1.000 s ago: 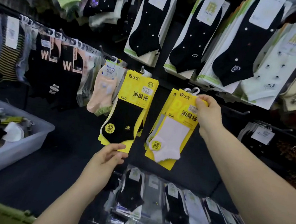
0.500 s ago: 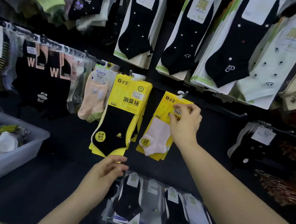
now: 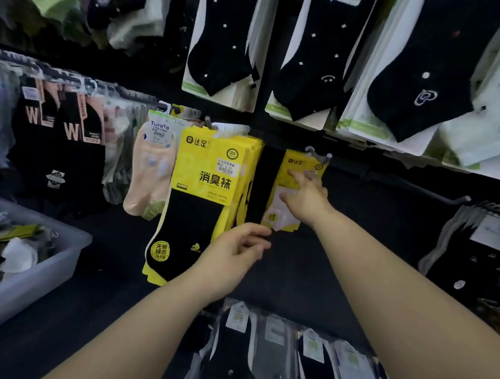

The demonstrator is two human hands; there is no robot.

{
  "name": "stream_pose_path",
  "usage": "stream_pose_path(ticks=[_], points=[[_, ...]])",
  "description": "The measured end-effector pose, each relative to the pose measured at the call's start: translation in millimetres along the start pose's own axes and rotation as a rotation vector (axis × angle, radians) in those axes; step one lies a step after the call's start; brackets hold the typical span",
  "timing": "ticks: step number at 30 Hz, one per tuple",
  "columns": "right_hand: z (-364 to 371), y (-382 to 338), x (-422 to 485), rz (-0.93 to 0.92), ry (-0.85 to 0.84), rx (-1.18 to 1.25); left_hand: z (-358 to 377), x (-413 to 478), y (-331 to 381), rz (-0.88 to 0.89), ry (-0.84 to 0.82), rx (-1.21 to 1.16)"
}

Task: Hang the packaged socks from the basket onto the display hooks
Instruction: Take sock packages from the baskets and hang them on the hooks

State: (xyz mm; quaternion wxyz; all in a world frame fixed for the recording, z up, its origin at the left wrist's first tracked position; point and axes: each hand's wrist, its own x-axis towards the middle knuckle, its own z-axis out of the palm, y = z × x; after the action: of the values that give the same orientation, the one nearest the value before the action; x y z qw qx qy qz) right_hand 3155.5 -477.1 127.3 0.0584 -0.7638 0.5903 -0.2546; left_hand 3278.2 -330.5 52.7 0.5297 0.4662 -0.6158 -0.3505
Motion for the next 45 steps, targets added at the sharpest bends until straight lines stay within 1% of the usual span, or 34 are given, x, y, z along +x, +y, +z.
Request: stream_pose_path(ticks=[4,8,15,20,25,26,28,30,32,35,37,41,43,45], points=[[-2.2,0.4,-56.2,-0.026,-0.062,0.263,5.9,-20.4,7.0,-0.028,-0.005,-0.018],[-3.6,7.8,-128.1,0.008,-0.252,0.468,8.5,-58.5,10.8,-0.101,0.001,-0.015],[24.9,34.1,-254.6,0.133,-0.487,0.555,15.4,-146.0,2.8,-0.217,-0.077,0.077],[71.9,58.8,-343.0,0.219,-0.650,0.598,23.9,-211.5,-32.9,-0.345,-0.234,0.196],[129.5,93.9,-408.7,0.352,-0.730,0.609,27.0,-257.6,-82.0,-0.438,-0.306,0.340],[140.2,101.1,-416.9,0.358,-0.750,0.577,25.9,-262.1,-91.4,-0.440,-0.335,0.394],[160.8,108.8,-424.4,0.264,-0.794,0.378,21.1,-265.2,-105.0,-0.438,-0.377,0.485],[179.9,104.4,-423.5,0.112,-0.800,0.226,13.1,-263.9,-114.6,-0.456,-0.355,0.513],[202.1,92.4,-419.2,-0.019,-0.809,0.156,3.2,-259.8,-120.3,-0.482,-0.318,0.540],[237.4,73.4,-411.6,-0.137,-0.792,0.002,-7.0,-255.2,-126.3,-0.474,-0.289,0.582],[258.8,64.8,-406.7,-0.137,-0.729,-0.110,-9.4,-253.8,-129.5,-0.448,-0.284,0.633],[286.5,60.7,-403.3,-0.034,-0.590,-0.272,-12.0,-254.9,-133.4,-0.429,-0.312,0.718],[291.4,64.6,-403.7,-0.055,-0.513,-0.347,-12.4,-255.5,-131.6,-0.461,-0.330,0.726],[290.9,68.5,-404.5,-0.093,-0.502,-0.377,-12.6,-255.5,-128.9,-0.480,-0.356,0.744]])
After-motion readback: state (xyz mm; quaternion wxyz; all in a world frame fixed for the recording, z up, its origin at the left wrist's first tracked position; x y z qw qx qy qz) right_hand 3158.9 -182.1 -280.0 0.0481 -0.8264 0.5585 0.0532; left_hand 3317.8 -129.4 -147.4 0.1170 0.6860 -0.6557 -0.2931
